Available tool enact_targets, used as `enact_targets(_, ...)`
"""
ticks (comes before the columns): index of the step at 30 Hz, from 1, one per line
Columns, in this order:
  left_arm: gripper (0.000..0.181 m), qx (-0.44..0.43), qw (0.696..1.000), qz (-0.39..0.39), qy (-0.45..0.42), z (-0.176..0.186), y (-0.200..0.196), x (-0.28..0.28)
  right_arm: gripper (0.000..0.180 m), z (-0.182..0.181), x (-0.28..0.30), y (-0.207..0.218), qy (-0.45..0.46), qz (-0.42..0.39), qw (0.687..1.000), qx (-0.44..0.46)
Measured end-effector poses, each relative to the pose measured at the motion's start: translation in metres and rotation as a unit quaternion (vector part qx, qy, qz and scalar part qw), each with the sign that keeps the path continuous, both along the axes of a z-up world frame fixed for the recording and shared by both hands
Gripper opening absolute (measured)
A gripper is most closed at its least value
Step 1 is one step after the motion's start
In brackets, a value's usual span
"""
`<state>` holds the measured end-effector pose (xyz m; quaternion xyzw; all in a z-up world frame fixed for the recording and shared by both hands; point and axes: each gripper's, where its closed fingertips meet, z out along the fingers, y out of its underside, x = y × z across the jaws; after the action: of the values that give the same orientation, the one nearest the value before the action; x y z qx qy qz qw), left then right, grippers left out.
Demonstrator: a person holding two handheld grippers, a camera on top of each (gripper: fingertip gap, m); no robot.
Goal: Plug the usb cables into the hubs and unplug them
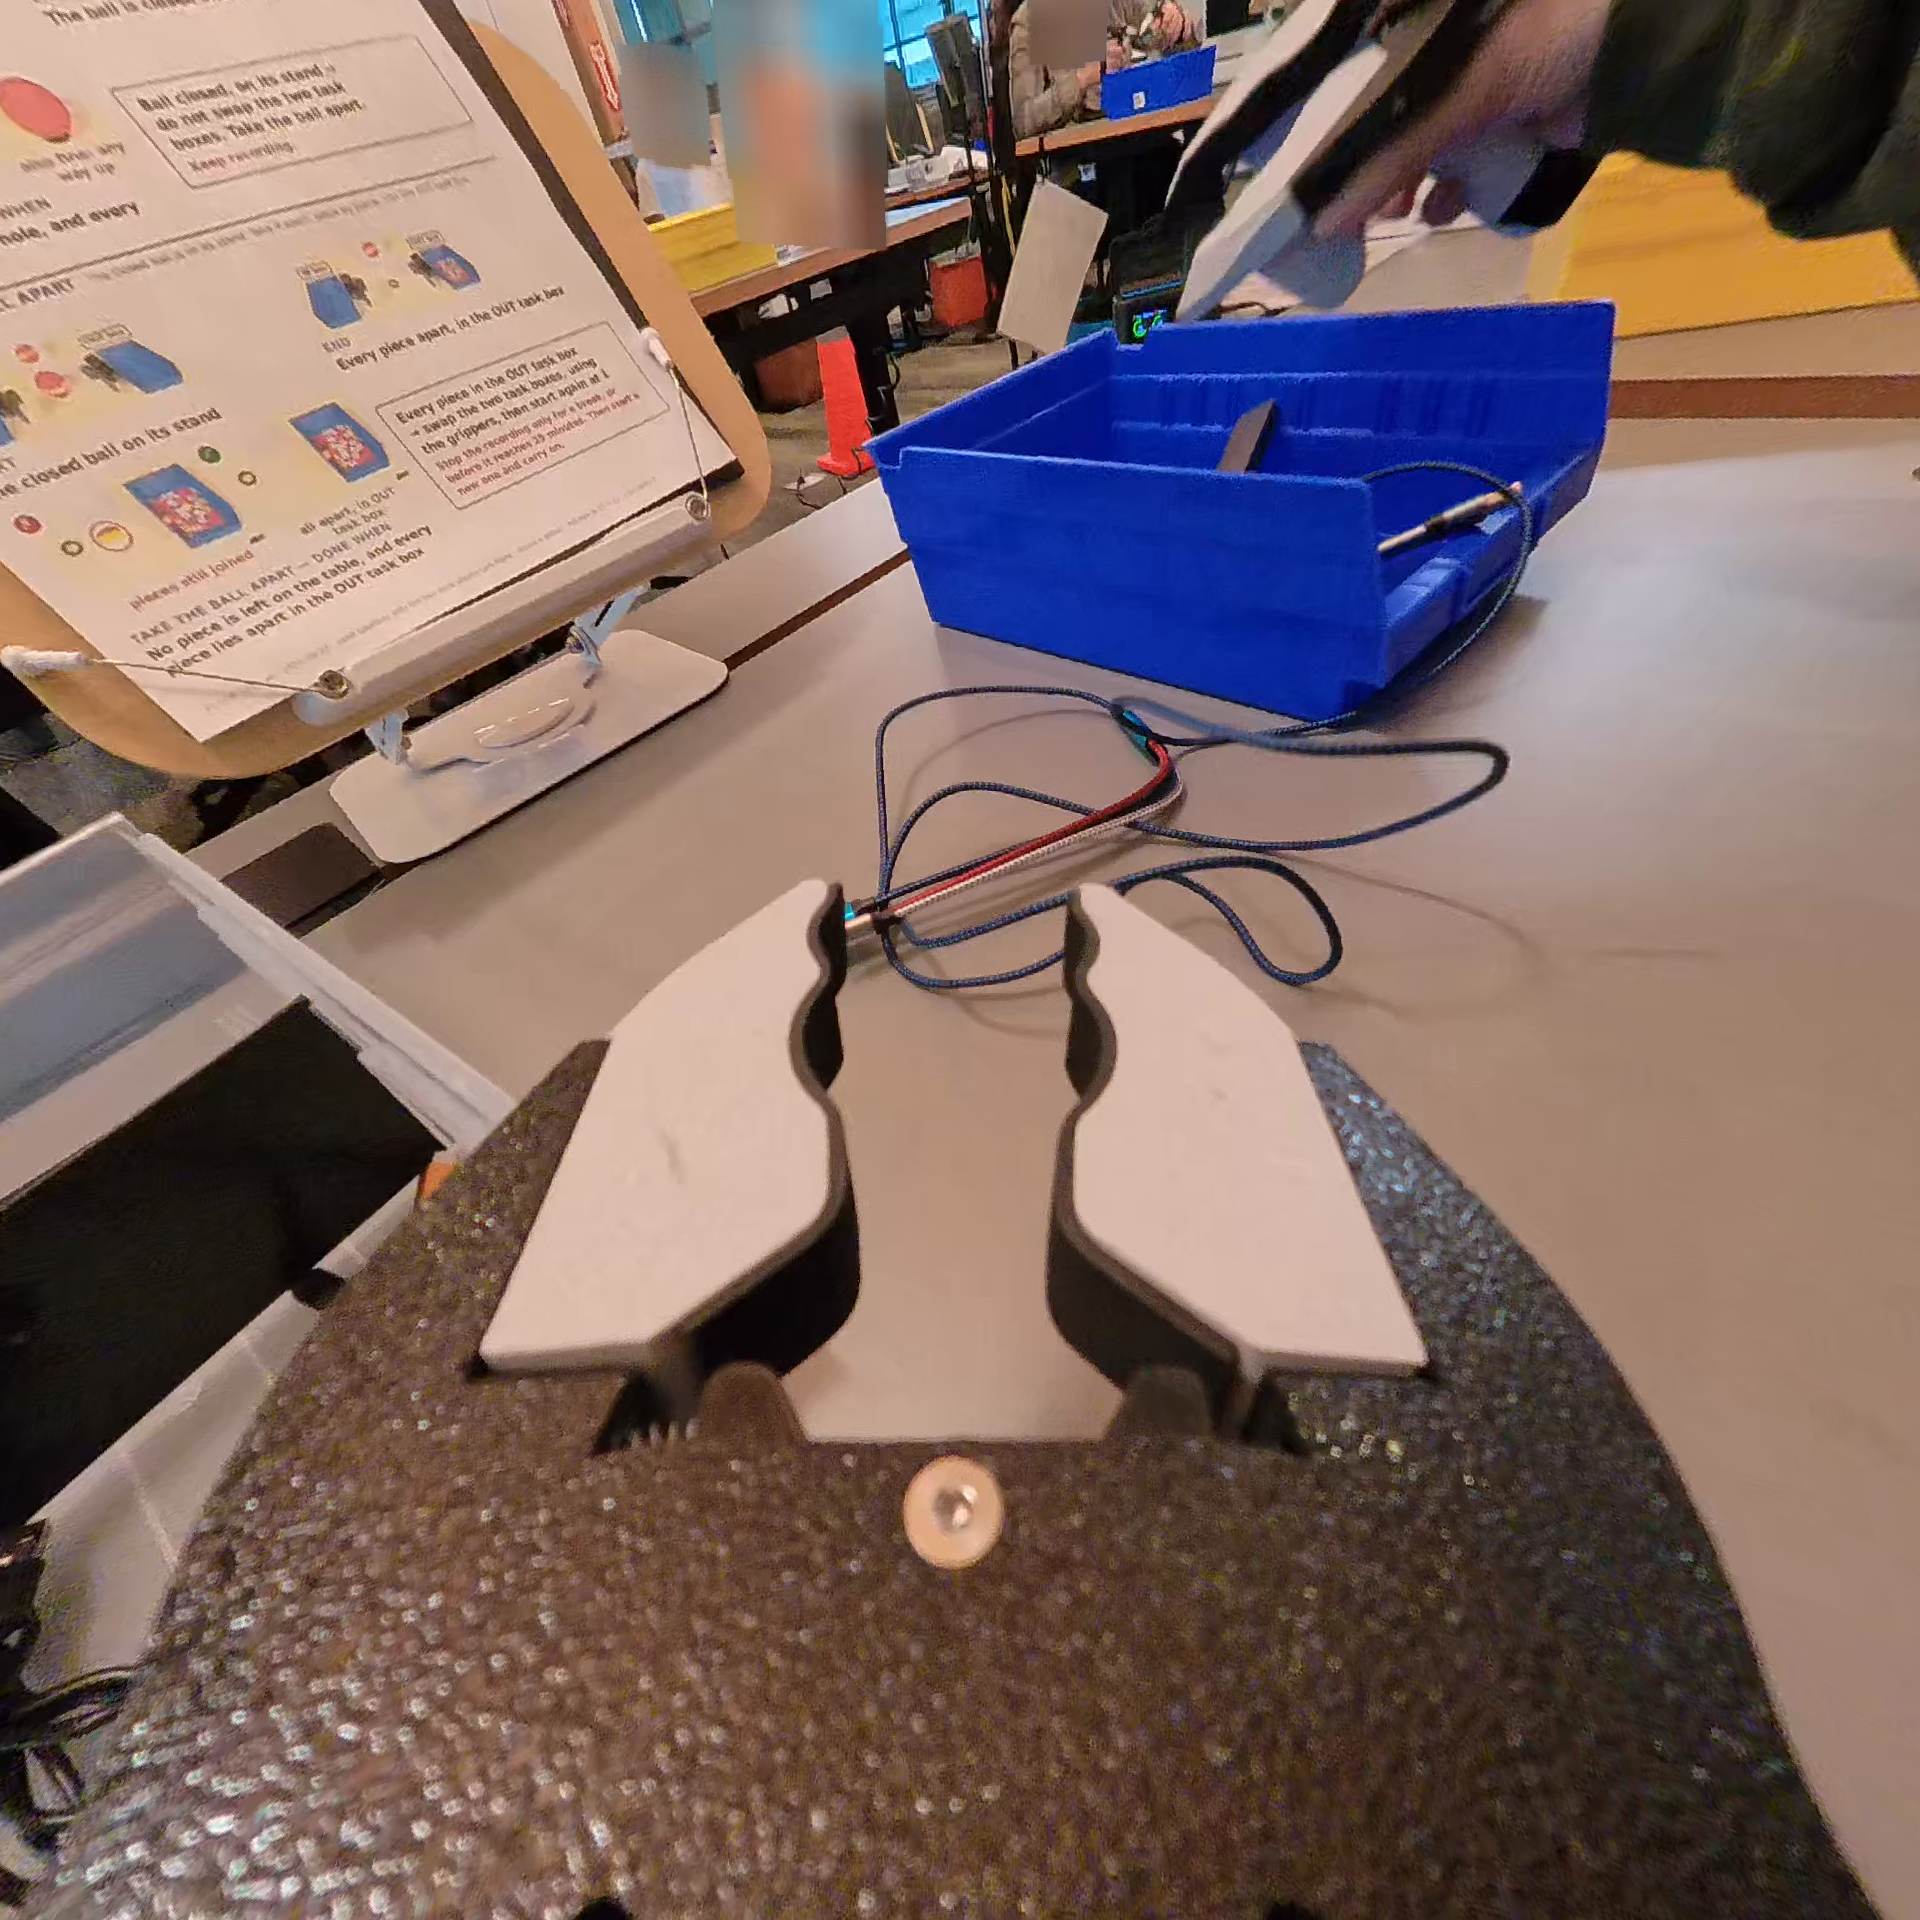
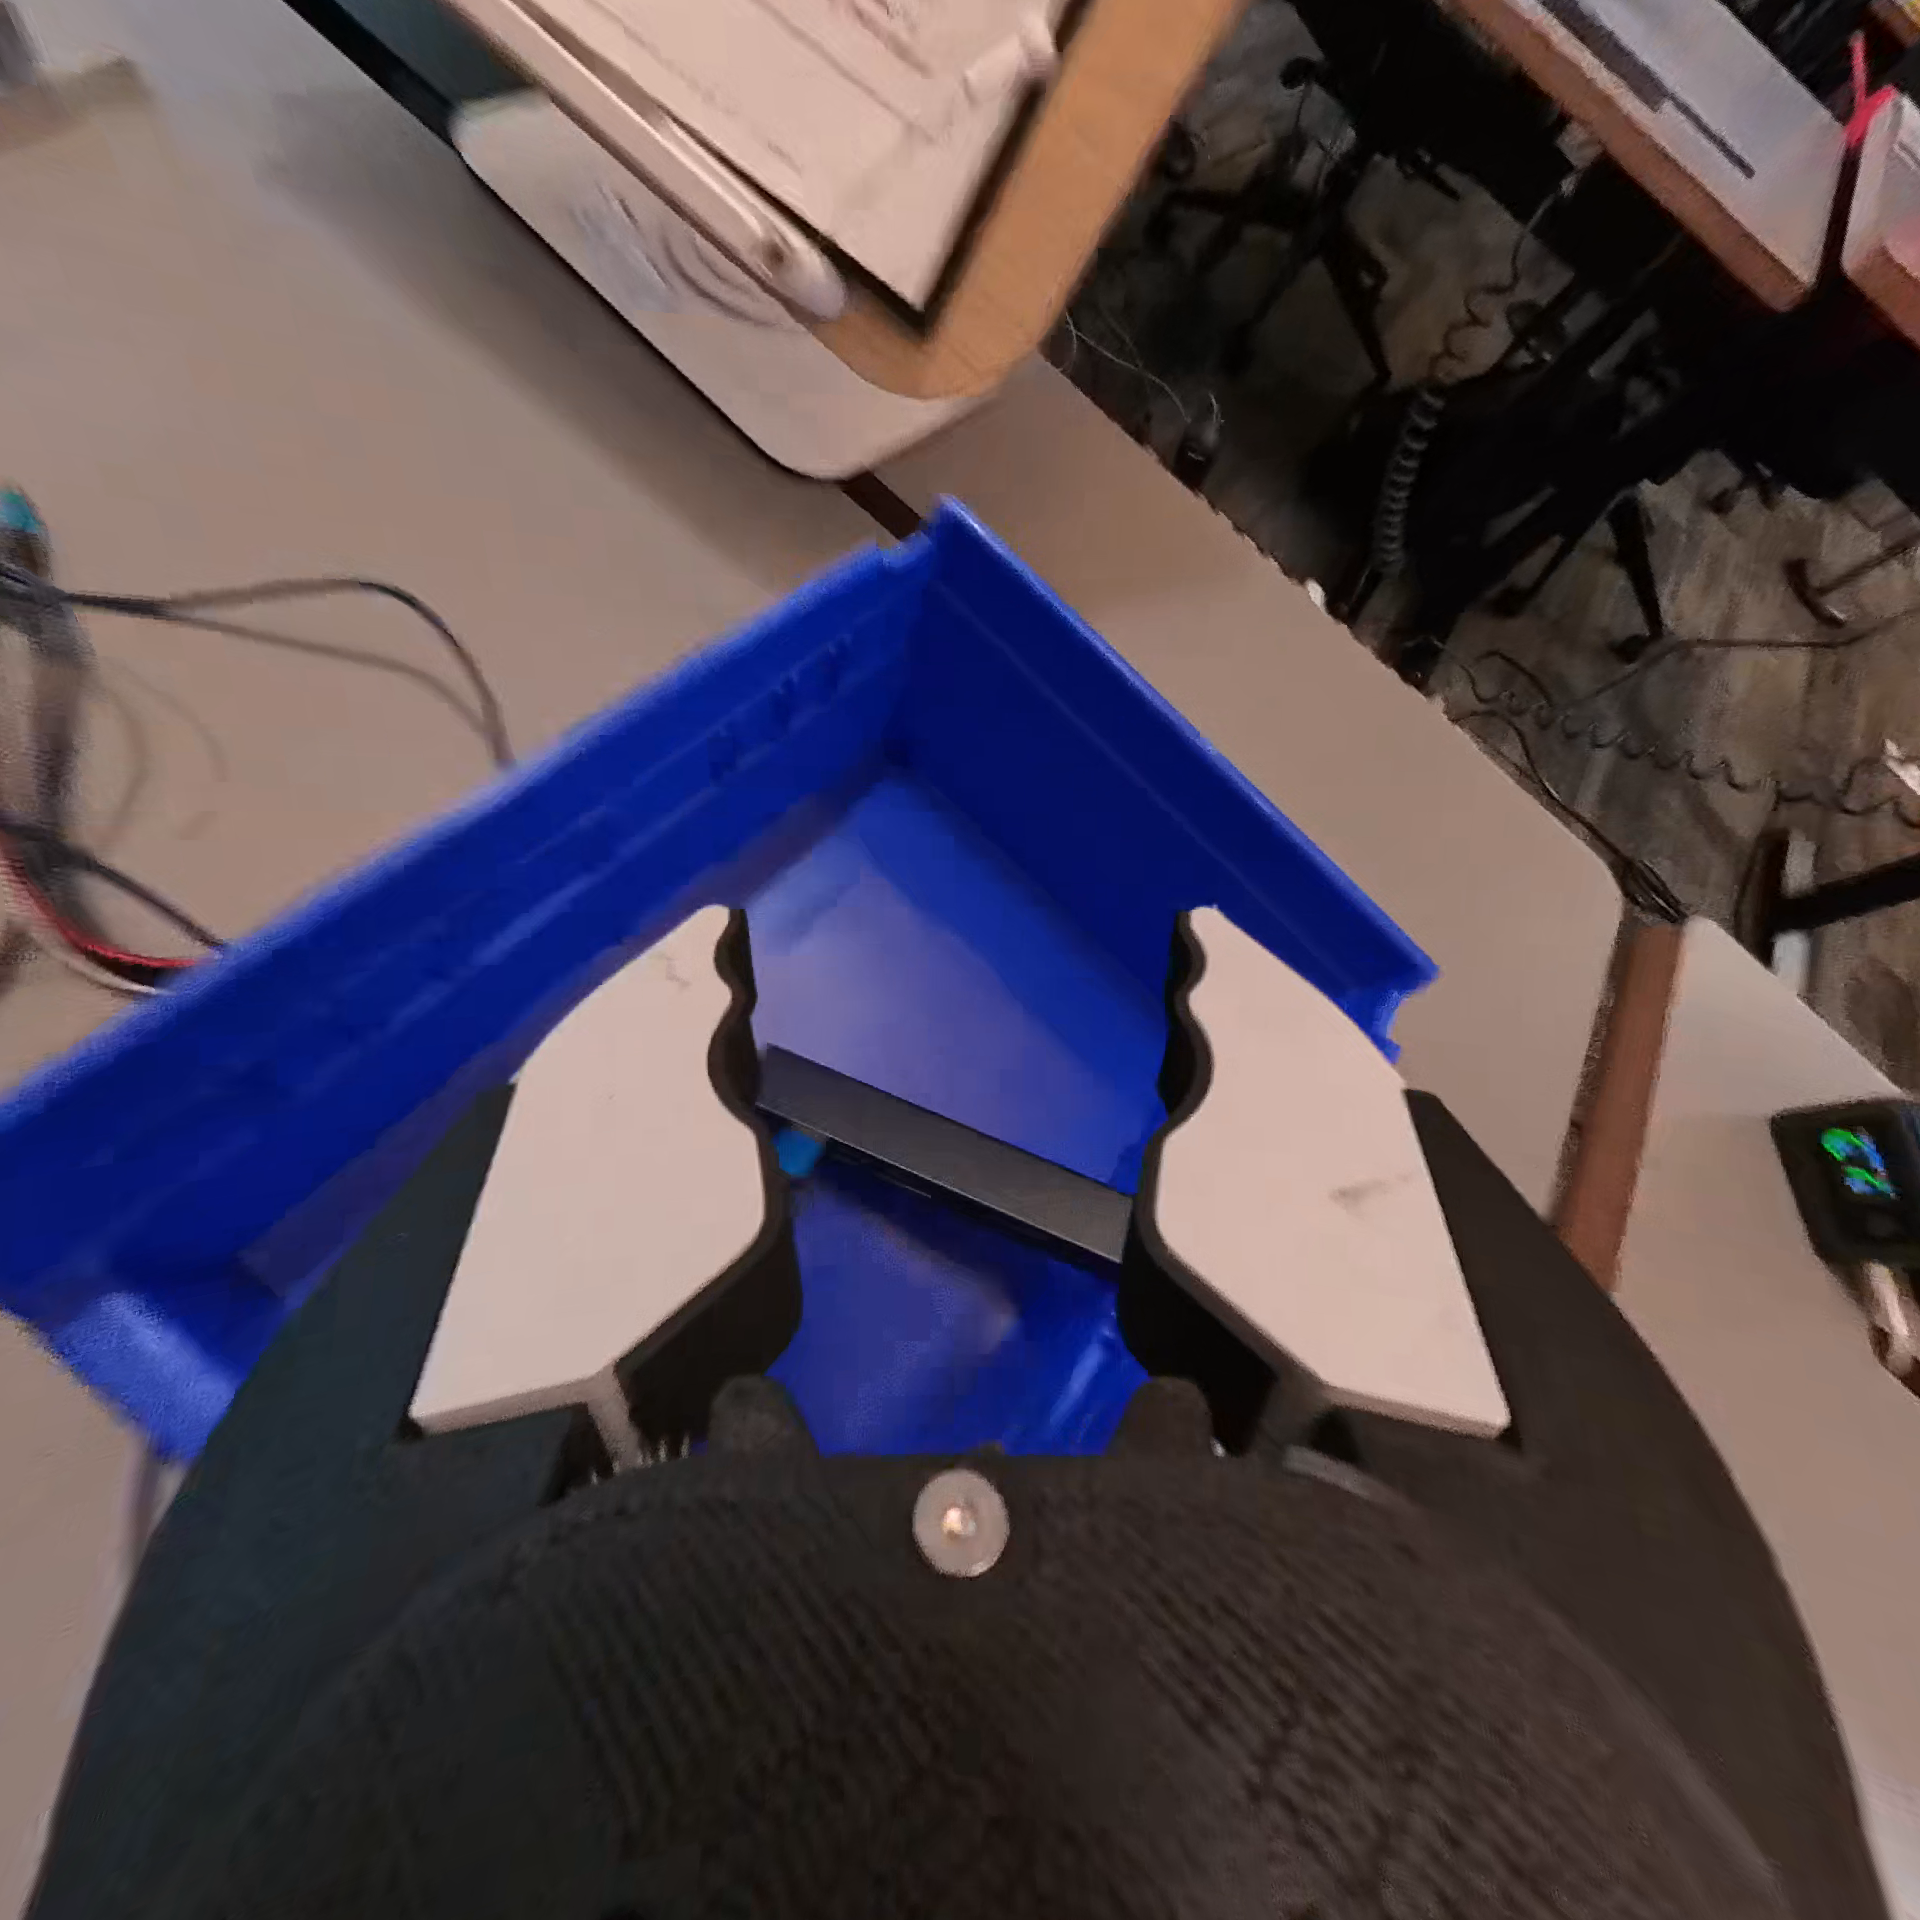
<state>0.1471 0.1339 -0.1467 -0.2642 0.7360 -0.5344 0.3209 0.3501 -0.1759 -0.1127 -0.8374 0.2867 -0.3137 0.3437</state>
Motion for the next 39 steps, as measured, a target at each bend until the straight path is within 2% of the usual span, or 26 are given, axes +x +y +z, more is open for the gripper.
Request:
enact_targets(3,0.039,0.002,1.0,0.005,0.0,-0.006,0.001,0.003,0.077,0.017,-0.043,0.052,0.003,0.089,0.995,0.038)
enact_targets(7,0.039,-0.042,0.999,0.005,-0.003,-0.011,-0.001,0.007,0.079,-0.002,-0.118,0.13,0.07,0.256,0.963,-0.041)
enact_targets(8,0.039,-0.047,0.999,0.002,0.0,-0.014,-0.003,0.008,0.079,-0.012,-0.13,0.143,0.102,0.275,0.954,-0.07)
enact_targets(10,0.04,-0.045,0.999,0.0,0.009,-0.021,-0.004,0.008,0.077,-0.032,-0.143,0.165,0.172,0.273,0.939,-0.117)
enact_targets(14,0.041,-0.04,0.999,-0.007,0.0,-0.025,-0.004,0.007,0.086,-0.07,-0.133,0.195,0.228,0.257,0.912,-0.224)
enact_targets(18,0.041,-0.049,0.999,-0.006,-0.001,-0.028,0.002,0.006,0.096,-0.117,-0.115,0.195,0.297,0.22,0.875,-0.313)
enact_targets(20,0.041,-0.053,0.999,-0.002,0.0,-0.029,0.007,0.006,0.095,-0.136,-0.115,0.198,0.327,0.217,0.867,-0.307)
enact_targets(22,0.041,-0.062,0.998,0.001,-0.004,-0.027,0.01,0.005,0.087,-0.147,-0.117,0.201,0.345,0.22,0.863,-0.297)
enact_targets(23,0.041,-0.067,0.998,0.004,-0.005,-0.026,0.012,0.006,0.076,-0.151,-0.12,0.2,0.357,0.223,0.858,-0.295)
enact_targets(24,0.04,-0.072,0.997,0.004,-0.004,-0.025,0.013,0.006,0.057,-0.153,-0.121,0.2,0.362,0.225,0.856,-0.292)
enact_targets(25,0.04,-0.076,0.997,0.002,-0.001,-0.025,0.013,0.006,0.042,-0.154,-0.113,0.199,0.336,0.22,0.866,-0.298)
enact_targets(29,0.04,-0.077,0.997,0.002,0.007,-0.026,0.013,0.008,0.04,-0.154,-0.113,0.2,0.331,0.229,0.869,-0.287)
enact_targets(30,0.04,-0.073,0.997,0.001,0.009,-0.027,0.013,0.008,0.013,-0.154,-0.113,0.199,0.328,0.236,0.867,-0.29)
enact_targets(36,0.037,-0.055,0.998,0.002,0.004,-0.03,0.01,0.008,0.007,-0.151,-0.121,0.195,0.307,0.259,0.857,-0.322)
enact_targets(39,0.035,-0.072,0.997,0.006,0.002,-0.026,0.013,0.008,0.007,-0.13,-0.126,0.201,0.294,0.268,0.869,-0.295)
